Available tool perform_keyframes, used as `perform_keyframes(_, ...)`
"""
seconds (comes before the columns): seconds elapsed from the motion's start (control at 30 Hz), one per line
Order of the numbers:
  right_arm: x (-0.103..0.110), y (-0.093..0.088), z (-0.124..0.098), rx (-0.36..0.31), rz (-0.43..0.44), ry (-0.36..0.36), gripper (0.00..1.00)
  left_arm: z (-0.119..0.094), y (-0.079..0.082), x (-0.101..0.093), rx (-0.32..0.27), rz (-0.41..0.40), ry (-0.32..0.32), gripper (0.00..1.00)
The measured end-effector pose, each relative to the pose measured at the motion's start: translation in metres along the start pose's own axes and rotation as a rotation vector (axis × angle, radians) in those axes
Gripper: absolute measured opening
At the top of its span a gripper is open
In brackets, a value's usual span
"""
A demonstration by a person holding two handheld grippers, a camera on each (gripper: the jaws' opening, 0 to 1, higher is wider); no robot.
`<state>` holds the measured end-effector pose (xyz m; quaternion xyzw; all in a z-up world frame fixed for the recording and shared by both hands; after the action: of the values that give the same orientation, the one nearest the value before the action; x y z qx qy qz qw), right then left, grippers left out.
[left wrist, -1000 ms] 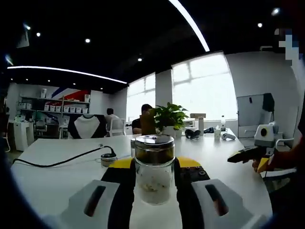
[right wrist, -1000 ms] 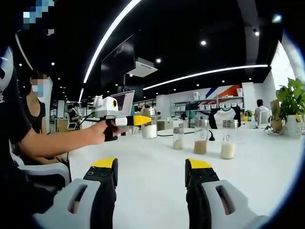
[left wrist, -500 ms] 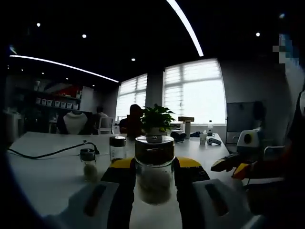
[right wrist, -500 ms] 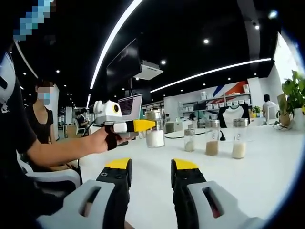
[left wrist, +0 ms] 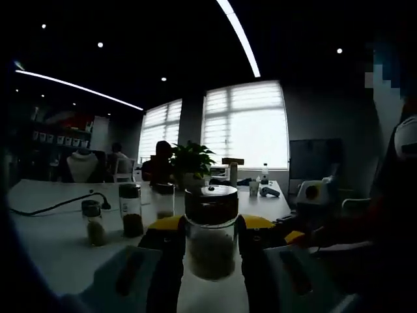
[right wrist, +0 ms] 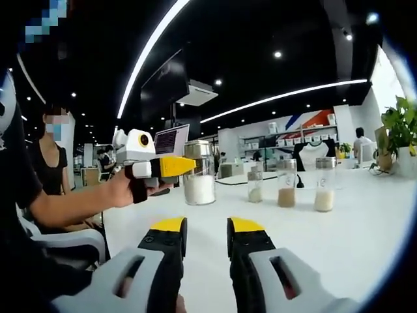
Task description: Rotate the seasoning bottle until the label or dispensing opening points toward the visible target arrow and the bottle remains upright within the marked orientation range
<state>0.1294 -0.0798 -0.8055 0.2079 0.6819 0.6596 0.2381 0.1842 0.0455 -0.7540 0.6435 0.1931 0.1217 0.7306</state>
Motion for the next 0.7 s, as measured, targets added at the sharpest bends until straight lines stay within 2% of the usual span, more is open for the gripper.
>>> perform_keyframes(0.07, 0.003, 0.002, 0.000, -0.022, 0.003, 0.020, 0.17, 0.001, -0.003, -0.003, 0.008, 0.009, -0.016, 0.33)
perform_keyframes(0.13, 0.007, 0.002, 0.003, -0.018, 0.005, 0.036, 0.21, 0.002, -0.007, -0.006, 0.011, -0.013, -0.021, 0.33)
perform_keyframes(0.2, 0.007, 0.000, 0.005, 0.004, 0.000, 0.026, 0.30, 0.002, -0.010, -0.012, 0.005, -0.028, -0.043, 0.33)
perform_keyframes(0.27, 0.011, 0.000, 0.004, -0.005, 0.012, 0.050, 0.25, 0.003, -0.014, -0.018, 0.013, -0.037, -0.059, 0.33)
perform_keyframes(0.53, 0.019, 0.001, 0.006, -0.010, -0.037, 0.073, 0.25, 0.006, -0.020, -0.042, 0.033, -0.043, -0.146, 0.33)
perform_keyframes(0.7, 0.021, 0.002, 0.007, -0.019, -0.058, 0.091, 0.27, 0.004, -0.021, -0.048, 0.031, -0.050, -0.194, 0.33)
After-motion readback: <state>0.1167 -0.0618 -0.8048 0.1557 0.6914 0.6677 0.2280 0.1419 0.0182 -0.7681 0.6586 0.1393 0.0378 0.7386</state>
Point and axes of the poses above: the point that each gripper's makers call its tool centre point, and the gripper's own axes: z roughly forward along the fingers, x roughly to its left, y roughly out of its top, the point moved 5 cm from there along -z, roughly backward along the fingers, and after that the axes turned 5 degrees about -z, right-handed, at the moved point
